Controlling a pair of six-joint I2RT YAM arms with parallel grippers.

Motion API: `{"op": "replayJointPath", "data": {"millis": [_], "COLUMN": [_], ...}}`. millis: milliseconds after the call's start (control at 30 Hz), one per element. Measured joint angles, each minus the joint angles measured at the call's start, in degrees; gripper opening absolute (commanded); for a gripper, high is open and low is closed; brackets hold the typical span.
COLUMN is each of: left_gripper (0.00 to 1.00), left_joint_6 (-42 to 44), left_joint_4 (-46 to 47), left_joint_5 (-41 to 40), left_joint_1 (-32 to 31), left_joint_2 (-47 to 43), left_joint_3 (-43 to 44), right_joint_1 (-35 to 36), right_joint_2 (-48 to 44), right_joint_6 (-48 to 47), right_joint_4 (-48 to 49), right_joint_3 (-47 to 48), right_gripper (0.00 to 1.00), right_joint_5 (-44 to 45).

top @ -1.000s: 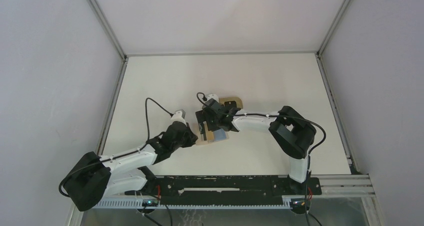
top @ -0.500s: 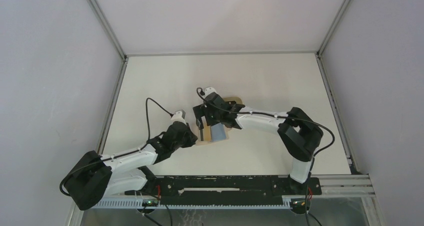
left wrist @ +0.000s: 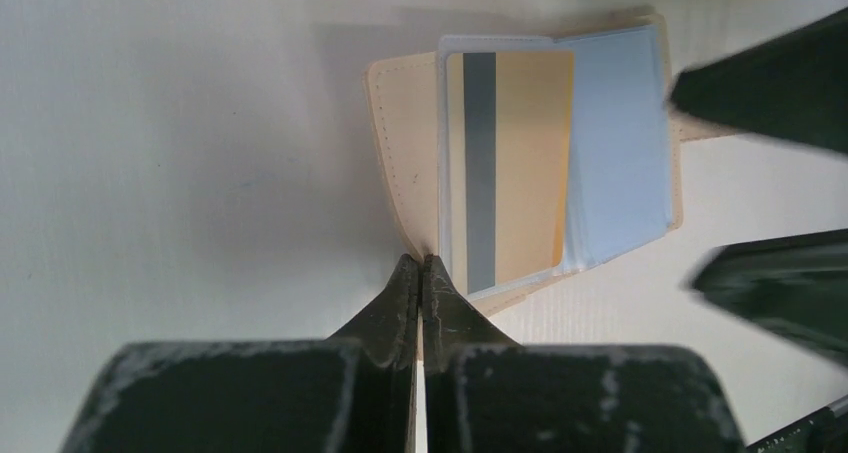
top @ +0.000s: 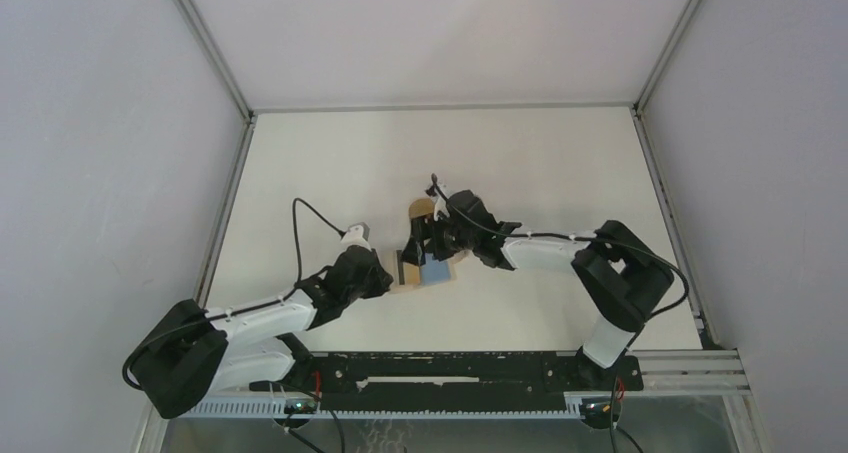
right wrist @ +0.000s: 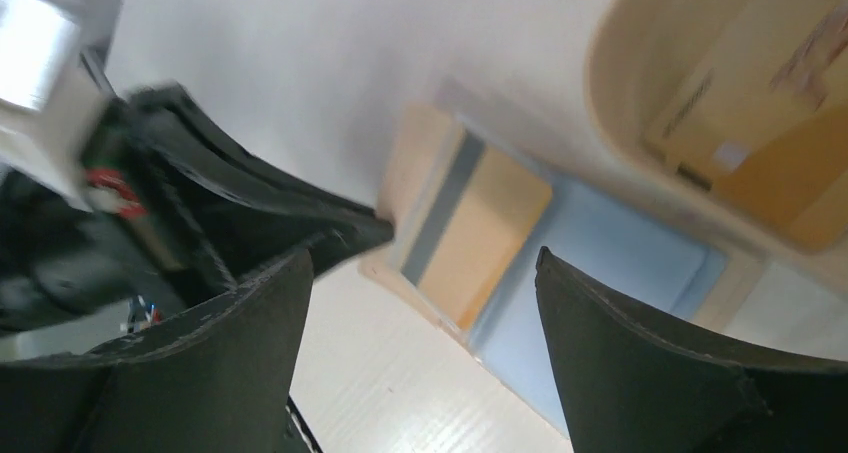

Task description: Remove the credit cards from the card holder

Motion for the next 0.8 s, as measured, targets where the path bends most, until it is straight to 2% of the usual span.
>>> {"op": "replayJointPath", "data": {"millis": [267, 800], "left_gripper": [0.0, 0.0], "left_joint_6": [-0.63, -1.53], "left_joint_4": [1.36, 6.1], "left_joint_5": [-0.48, -0.81], "left_joint_1": [0.0, -0.02], "left_joint_2": [2.54, 5.7], "left_joint_3": [0.0, 0.0], "right_joint_1": [-1.36, -2.01], "right_joint_2": [7.56, 11.19], "right_joint_6": [7.37, 14.69], "right_joint_4": [7.85, 14.71], "right_joint_3": [-4.63, -5.27], "right_gripper": [0.84, 0.87], "right_joint_5": [-9.49, -12.55]}}
